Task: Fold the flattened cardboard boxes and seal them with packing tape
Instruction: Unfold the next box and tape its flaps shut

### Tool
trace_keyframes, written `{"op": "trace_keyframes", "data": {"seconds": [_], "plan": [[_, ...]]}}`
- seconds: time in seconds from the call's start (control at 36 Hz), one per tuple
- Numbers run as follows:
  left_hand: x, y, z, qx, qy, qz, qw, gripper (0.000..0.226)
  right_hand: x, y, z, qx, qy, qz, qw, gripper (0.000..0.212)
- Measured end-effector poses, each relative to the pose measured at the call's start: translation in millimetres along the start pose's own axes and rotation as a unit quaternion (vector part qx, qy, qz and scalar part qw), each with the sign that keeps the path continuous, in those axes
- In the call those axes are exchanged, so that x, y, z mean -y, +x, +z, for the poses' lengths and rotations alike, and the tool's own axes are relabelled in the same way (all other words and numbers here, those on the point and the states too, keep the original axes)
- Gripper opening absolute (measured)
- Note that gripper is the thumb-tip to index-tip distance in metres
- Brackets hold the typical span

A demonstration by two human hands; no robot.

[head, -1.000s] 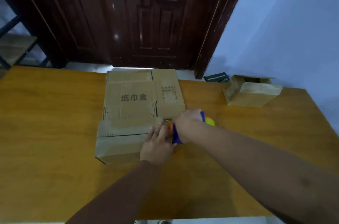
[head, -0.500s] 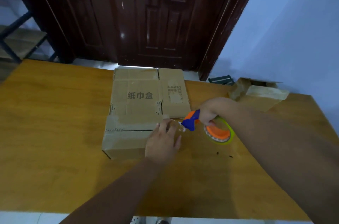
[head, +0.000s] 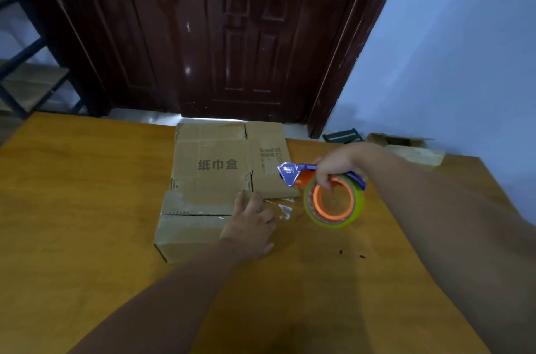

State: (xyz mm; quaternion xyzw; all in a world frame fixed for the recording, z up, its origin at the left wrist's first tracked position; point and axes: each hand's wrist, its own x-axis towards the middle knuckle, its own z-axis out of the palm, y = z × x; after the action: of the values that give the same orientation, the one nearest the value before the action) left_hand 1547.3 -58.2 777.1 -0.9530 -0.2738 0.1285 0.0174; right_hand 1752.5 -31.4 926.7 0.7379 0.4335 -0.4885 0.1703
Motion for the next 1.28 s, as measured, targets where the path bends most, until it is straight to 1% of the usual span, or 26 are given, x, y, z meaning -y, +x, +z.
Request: {"op": "trace_keyframes", "data": {"seconds": [0.08, 0.17, 0.19, 0.31, 0.39, 0.44, 0.5, 0.53, 0.56, 0.64, 0.67, 0.69, 0.72, 0.75, 0.81, 0.89, 0.94, 0.97, 1.0, 1.06, 1.14, 1.22, 1.28], "plan": [[-2, -3, 7, 0.012, -0.016, 0.0, 1.0, 0.048, -6, 1, -1, 0.025, 0.095, 0.006, 0.995, 0.007], [-1, -5, 11, 0.018, -0.021, -0.003, 1.0, 0.047, -13, 8, 0, 0.043, 0.144, -0.002, 0.989, 0.033], [-1, -5, 11, 0.018, -0.023, -0.003, 1.0, 0.046, -14, 10, 3, 0.048, 0.156, -0.004, 0.987, 0.037], [-2, -5, 12, 0.024, -0.029, -0.004, 0.999, 0.045, -20, 16, 14, 0.066, 0.211, -0.014, 0.975, 0.036], [-2, -4, 14, 0.026, -0.05, -0.014, 0.998, 0.046, -25, 21, 24, 0.106, 0.273, -0.036, 0.956, 0.036], [0, -4, 14, 0.02, -0.084, -0.02, 0.996, 0.047, -27, 22, 32, 0.134, 0.318, -0.061, 0.937, 0.028], [2, -4, 12, -0.005, -0.139, -0.018, 0.99, 0.053, -30, 22, 40, 0.141, 0.364, -0.085, 0.917, 0.011], [4, -6, 10, -0.034, -0.172, -0.021, 0.984, 0.056, -33, 23, 44, 0.134, 0.385, -0.095, 0.908, 0.003], [7, -8, 9, -0.075, -0.213, -0.035, 0.974, 0.058, -36, 24, 49, 0.124, 0.405, -0.106, 0.9, 0.004], [20, -17, 4, -0.202, -0.331, -0.127, 0.913, 0.049, -49, 31, 62, 0.107, 0.46, -0.145, 0.87, 0.026], [27, -20, 3, -0.222, -0.353, -0.167, 0.893, 0.047, -52, 33, 66, 0.096, 0.47, -0.155, 0.864, 0.028], [33, -23, 1, -0.223, -0.367, -0.205, 0.88, 0.046, -55, 35, 70, 0.082, 0.479, -0.162, 0.859, 0.029], [40, -26, -2, -0.206, -0.37, -0.235, 0.875, 0.048, -58, 36, 75, 0.071, 0.489, -0.166, 0.853, 0.03], [47, -29, -3, -0.175, -0.362, -0.255, 0.88, 0.051, -60, 38, 79, 0.065, 0.499, -0.17, 0.847, 0.032], [59, -36, -3, -0.093, -0.331, -0.262, 0.902, 0.063, -65, 42, 87, 0.06, 0.512, -0.175, 0.839, 0.037], [73, -47, -1, 0.034, -0.296, -0.205, 0.932, 0.091, -66, 45, 97, 0.066, 0.517, -0.18, 0.834, 0.034], [78, -51, 0, 0.118, -0.262, -0.165, 0.943, 0.108, -65, 46, 101, 0.073, 0.522, -0.18, 0.831, 0.033], [80, -51, 0, 0.145, -0.243, -0.156, 0.946, 0.114, -64, 46, 103, 0.076, 0.526, -0.182, 0.827, 0.034], [80, -51, -2, 0.159, -0.23, -0.155, 0.948, 0.116, -63, 47, 105, 0.078, 0.531, -0.184, 0.823, 0.035], [79, -50, -5, 0.163, -0.219, -0.164, 0.948, 0.117, -61, 48, 110, 0.079, 0.538, -0.194, 0.817, 0.034], [75, -49, -7, 0.143, -0.192, -0.184, 0.953, 0.115, -56, 49, 118, 0.084, 0.551, -0.193, 0.807, 0.035], [67, -50, -5, 0.114, -0.169, -0.216, 0.955, 0.112, -52, 52, 125, 0.08, 0.553, -0.184, 0.809, 0.044], [60, -51, -1, 0.094, -0.161, -0.245, 0.951, 0.111, -50, 52, 128, 0.079, 0.551, -0.187, 0.81, 0.046]]}}
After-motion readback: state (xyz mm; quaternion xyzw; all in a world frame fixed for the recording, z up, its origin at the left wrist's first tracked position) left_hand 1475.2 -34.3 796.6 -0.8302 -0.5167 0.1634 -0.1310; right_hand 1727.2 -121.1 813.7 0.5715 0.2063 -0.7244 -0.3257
